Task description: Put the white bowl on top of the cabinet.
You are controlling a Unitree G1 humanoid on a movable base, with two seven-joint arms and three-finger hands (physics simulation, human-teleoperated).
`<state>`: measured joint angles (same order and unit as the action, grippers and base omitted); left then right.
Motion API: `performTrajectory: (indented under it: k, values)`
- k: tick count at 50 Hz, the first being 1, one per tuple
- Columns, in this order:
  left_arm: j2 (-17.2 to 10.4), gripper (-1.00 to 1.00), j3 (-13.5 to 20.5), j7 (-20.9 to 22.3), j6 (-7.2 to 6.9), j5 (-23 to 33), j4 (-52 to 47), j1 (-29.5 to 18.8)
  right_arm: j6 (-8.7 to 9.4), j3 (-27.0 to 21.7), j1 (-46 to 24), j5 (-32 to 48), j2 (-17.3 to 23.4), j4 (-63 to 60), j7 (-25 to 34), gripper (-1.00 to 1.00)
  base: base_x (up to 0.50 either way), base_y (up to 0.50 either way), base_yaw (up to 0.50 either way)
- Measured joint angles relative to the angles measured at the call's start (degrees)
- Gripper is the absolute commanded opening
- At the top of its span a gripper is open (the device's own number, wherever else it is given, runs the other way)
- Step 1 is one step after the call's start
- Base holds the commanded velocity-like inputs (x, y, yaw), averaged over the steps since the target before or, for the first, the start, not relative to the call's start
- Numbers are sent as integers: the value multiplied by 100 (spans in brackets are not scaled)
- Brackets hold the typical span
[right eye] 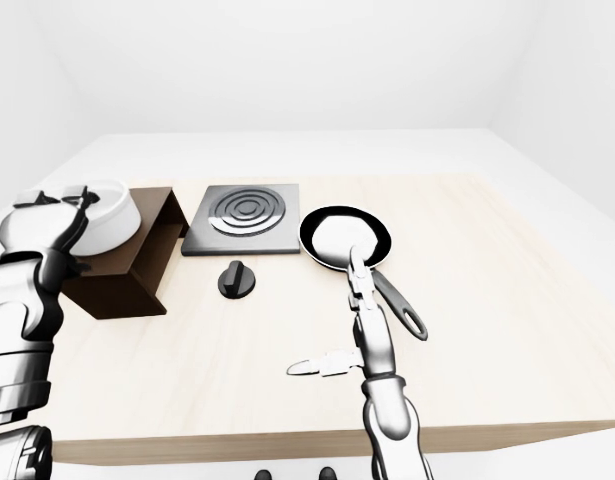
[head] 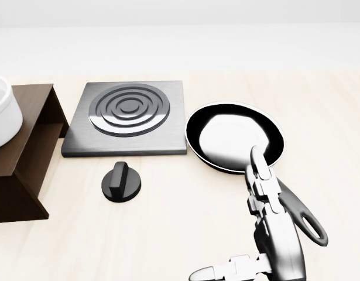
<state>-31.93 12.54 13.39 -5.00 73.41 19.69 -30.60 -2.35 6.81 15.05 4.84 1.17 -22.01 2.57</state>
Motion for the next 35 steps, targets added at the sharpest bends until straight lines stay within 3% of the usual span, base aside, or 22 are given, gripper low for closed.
performTrajectory:
  k: [22, 35]
  values:
    - [-6, 100, 4, -173, 0, 69, 14, 9, 0, -3, -14, 2, 3, 11, 0, 100, 0, 0, 0]
    - [86, 100, 275, 295, 0, 109, -1241, 482, -9, -1, -22, 10, 0, 32, -3, 100, 0, 0, 0]
